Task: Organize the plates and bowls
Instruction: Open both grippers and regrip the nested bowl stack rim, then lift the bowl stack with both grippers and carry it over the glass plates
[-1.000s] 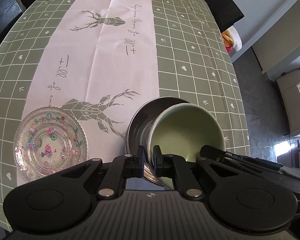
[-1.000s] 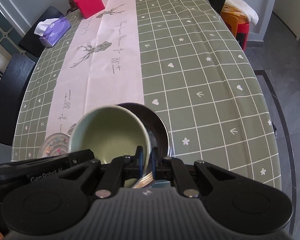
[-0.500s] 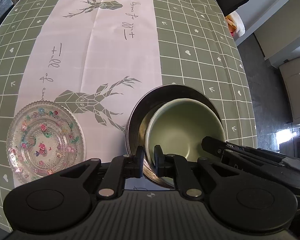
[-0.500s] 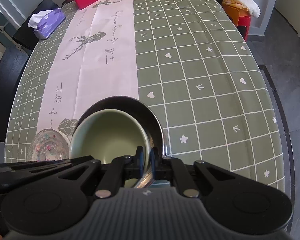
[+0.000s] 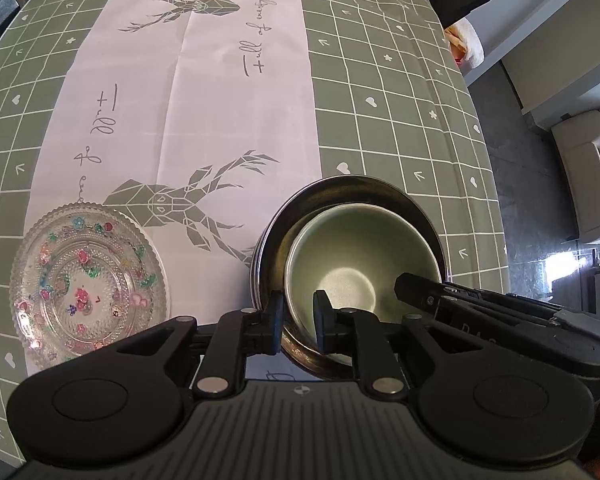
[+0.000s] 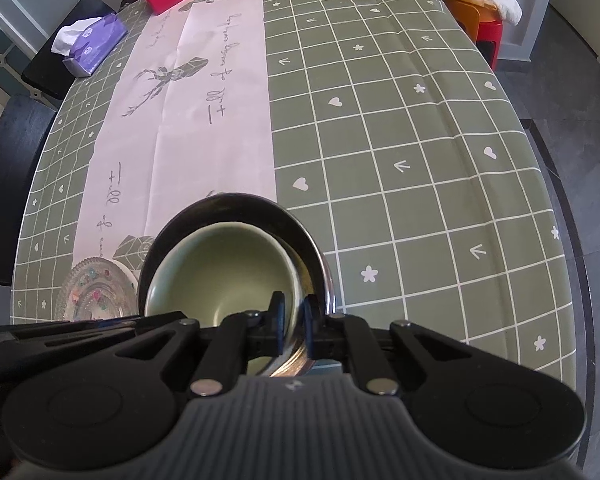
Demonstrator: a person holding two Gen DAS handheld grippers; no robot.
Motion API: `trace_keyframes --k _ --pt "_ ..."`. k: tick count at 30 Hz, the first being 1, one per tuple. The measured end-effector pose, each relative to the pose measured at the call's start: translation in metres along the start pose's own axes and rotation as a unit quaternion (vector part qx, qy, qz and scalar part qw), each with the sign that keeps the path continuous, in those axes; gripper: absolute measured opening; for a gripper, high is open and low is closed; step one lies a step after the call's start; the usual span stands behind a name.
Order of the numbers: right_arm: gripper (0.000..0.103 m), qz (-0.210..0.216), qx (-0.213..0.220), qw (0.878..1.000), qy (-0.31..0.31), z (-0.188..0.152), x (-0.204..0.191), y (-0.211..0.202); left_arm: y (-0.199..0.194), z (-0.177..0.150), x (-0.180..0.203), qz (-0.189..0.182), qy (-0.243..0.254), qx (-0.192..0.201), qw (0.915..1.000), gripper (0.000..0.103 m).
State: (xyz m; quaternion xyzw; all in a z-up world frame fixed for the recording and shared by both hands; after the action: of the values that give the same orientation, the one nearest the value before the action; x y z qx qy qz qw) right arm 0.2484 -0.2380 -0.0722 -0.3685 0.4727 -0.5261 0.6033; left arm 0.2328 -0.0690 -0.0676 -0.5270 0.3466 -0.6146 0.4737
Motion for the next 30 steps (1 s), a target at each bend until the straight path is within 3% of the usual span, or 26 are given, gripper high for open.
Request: trace_keyframes --k 3,5,11,14,17,19,25,30 --pt "0.018 0.008 0.002 1.000 0.006 0.001 -0.001 -0.002 -0.003 0.001 0.001 -0.007 0.001 0.005 1.0000 0.021" --pt "0.029 0.012 0.013 1.000 0.006 0.004 -0.003 -0.009 -0.007 0.002 0.002 -0.012 0.005 0.014 0.9998 0.022" --pt "0.039 0.011 0.048 0.999 -0.001 0.011 -0.005 -0.031 -0.027 0.009 0.005 -0.030 0.017 0.046 0.9984 0.023" --pt "0.048 0.009 0.057 0.998 -0.001 0.012 -0.002 -0.038 -0.036 0.008 0.006 -0.032 0.041 0.054 0.9972 0.033" --pt "0.055 0.007 0.058 0.998 0.005 0.009 0.005 -0.041 -0.044 0.005 0.007 -0.029 0.080 0.049 0.9952 0.049" --pt "0.061 0.009 0.056 0.998 0.011 0.006 0.009 -0.042 -0.049 0.001 0.009 -0.037 0.115 0.049 0.9915 0.065" --pt "0.069 0.023 0.040 0.999 0.029 -0.009 0.024 -0.039 -0.063 -0.013 0.011 -0.065 0.199 0.061 0.9759 0.079" --pt "0.070 0.024 0.022 0.999 0.041 -0.020 0.034 -0.029 -0.063 -0.015 0.002 -0.074 0.210 0.069 0.9724 0.087"
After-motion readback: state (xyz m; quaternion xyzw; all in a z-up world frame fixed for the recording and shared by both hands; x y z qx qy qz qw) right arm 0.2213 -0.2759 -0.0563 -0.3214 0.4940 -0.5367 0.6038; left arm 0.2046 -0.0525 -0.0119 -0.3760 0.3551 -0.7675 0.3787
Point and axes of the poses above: each gripper's, at about its wrist camera, not at the fingertips, and y roughly the way its jaws point, x to its right, z to its top, the point moved 6 cm from there along y, roughly the way its jaws point, and after that the axes turned 3 degrees about -z, right-handed, at the moved point
